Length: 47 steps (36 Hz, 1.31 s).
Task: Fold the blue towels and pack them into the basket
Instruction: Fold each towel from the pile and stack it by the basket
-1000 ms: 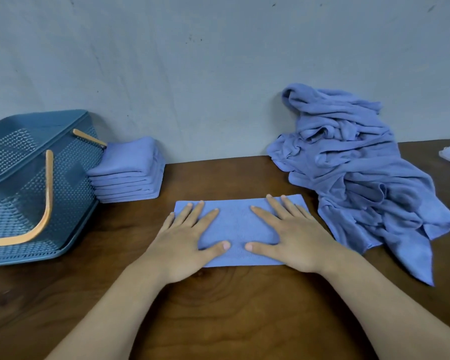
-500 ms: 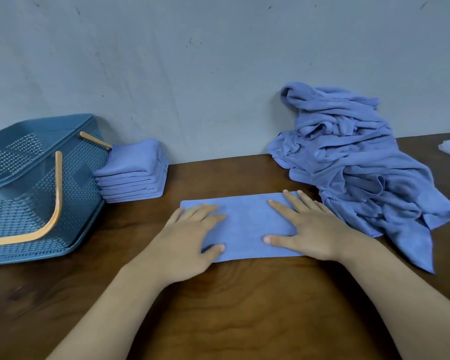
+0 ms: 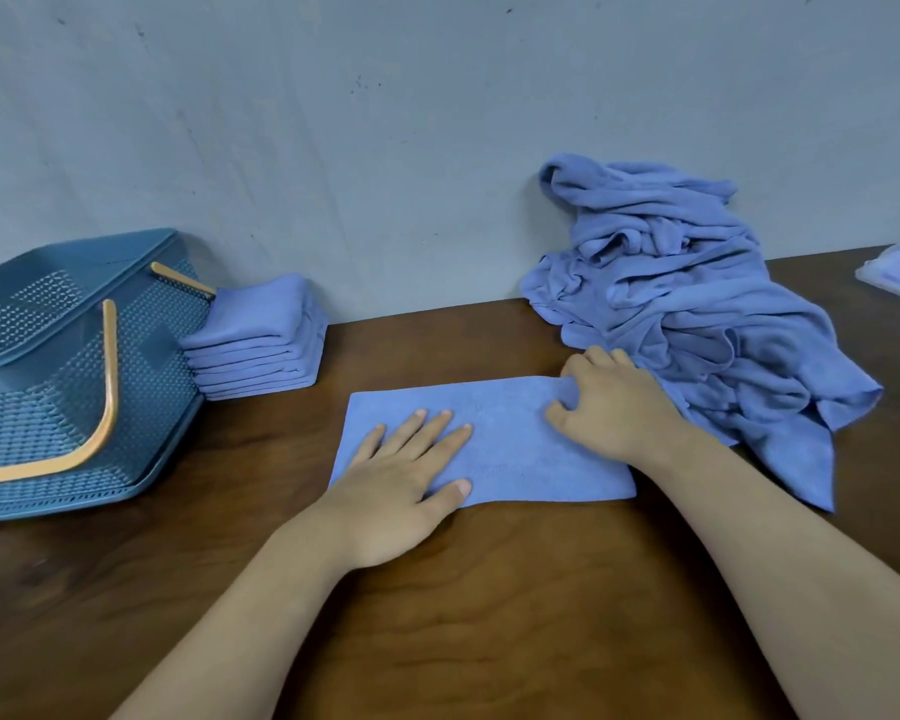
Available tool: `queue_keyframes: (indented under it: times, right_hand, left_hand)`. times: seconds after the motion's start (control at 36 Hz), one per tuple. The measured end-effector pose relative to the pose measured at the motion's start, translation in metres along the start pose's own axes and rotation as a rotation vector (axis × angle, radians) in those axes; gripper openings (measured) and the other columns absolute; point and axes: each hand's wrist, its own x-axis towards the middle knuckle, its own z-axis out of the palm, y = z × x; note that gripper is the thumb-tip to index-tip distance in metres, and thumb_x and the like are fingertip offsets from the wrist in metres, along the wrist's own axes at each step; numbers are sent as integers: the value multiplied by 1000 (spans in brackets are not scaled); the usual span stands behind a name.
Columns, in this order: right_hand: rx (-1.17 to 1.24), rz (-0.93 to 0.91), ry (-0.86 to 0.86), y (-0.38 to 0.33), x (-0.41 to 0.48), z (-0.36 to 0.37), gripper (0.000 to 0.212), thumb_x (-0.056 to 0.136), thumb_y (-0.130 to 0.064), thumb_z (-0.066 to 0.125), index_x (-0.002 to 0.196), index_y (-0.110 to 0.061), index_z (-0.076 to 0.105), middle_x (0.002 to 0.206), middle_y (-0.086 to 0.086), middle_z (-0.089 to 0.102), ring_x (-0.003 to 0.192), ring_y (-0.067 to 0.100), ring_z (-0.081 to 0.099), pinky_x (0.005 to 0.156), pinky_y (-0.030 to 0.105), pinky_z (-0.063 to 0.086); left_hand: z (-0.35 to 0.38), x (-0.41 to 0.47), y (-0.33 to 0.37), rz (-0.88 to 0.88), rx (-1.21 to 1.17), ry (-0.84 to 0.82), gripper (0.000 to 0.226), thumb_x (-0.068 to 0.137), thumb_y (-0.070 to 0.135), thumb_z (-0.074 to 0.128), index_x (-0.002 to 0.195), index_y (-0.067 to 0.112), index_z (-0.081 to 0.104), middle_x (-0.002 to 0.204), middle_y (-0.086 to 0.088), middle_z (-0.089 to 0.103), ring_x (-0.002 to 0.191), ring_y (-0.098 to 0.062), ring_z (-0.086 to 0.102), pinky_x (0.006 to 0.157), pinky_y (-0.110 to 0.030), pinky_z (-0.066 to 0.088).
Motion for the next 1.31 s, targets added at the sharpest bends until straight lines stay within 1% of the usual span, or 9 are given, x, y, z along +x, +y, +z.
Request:
queue_keyframes:
  times: [0.22, 0.36, 0.53, 0.67, 0.75, 0.83, 0.89, 1.08, 1.31]
  right_hand:
    - [328, 85, 30, -1, 0, -7, 18, 86, -37, 68, 91, -29, 53, 78, -9, 62, 74, 14, 60, 59, 30, 40]
    - [687, 153, -76, 14, -2, -16, 45, 92, -44, 75, 126, -55, 48, 63, -10, 49, 55, 6, 50, 61, 27, 40]
    - [871, 160, -182, 24, -6, -28, 31, 97, -27, 74, 113, -48, 58, 81, 14, 58, 72, 19, 53, 76, 42, 50]
    - [766, 106, -225, 20, -12, -23, 16, 97, -30, 72, 106, -43, 69, 65, -22, 49, 58, 4, 46, 64, 23, 41]
    - [714, 134, -74, 3, -19, -17, 27, 100, -26, 66, 122, -43, 67, 105, -29, 66, 86, -8, 62, 81, 23, 49]
    - [576, 92, 13, -17, -25, -10, 49, 104, -35, 60, 151, -42, 49, 153, -23, 48, 130, 1, 51, 98, 26, 42]
    - [552, 64, 35, -24, -25, -7, 59, 105, -37, 58, 160, -43, 37, 165, -21, 34, 135, -1, 43, 98, 26, 40]
    - [447, 97, -92, -1, -14, -3, 65, 107, -32, 58, 165, -40, 29, 170, -14, 31, 150, 16, 40, 104, 27, 37]
    - [428, 161, -201, 22, -7, -11, 70, 104, -36, 63, 166, -39, 28, 168, -4, 37, 155, 21, 33, 121, 37, 32]
  left_hand:
    - [-5, 8, -3, 0, -19, -17, 71, 96, 81, 14, 159, 64, -14, 167, 36, -25, 149, 10, -36, 131, -47, -13]
    - [-6, 7, -4, 6, -14, -23, 69, 99, 79, 16, 159, 63, -16, 167, 35, -27, 149, 9, -37, 131, -47, -13]
    - [-5, 4, -1, -1, -31, -1, 68, 97, 86, 10, 159, 65, -12, 167, 37, -24, 149, 10, -36, 131, -46, -14]
    - [-2, 4, 1, -22, -44, 45, 60, 103, 76, 4, 160, 64, -8, 168, 37, -20, 150, 11, -33, 131, -45, -14]
    - [1, 4, 3, -37, -36, 77, 58, 106, 70, 6, 162, 61, -6, 170, 35, -17, 152, 9, -30, 131, -43, -14]
    - [3, 2, 4, -47, -41, 132, 60, 107, 68, 10, 166, 55, 5, 172, 33, -9, 156, 8, -22, 132, -43, -10]
    - [4, 0, 4, -51, -65, 160, 61, 108, 67, 16, 167, 51, 14, 173, 32, -1, 157, 9, -16, 133, -41, -7]
    - [-3, -6, -10, -69, -125, 217, 54, 109, 62, 24, 162, 53, 30, 169, 35, 19, 157, 12, 1, 133, -35, 2]
    - [-8, -7, -26, -159, -35, 3, 72, 92, 90, 3, 157, 66, -17, 166, 34, -29, 151, 8, -33, 131, -44, -11]
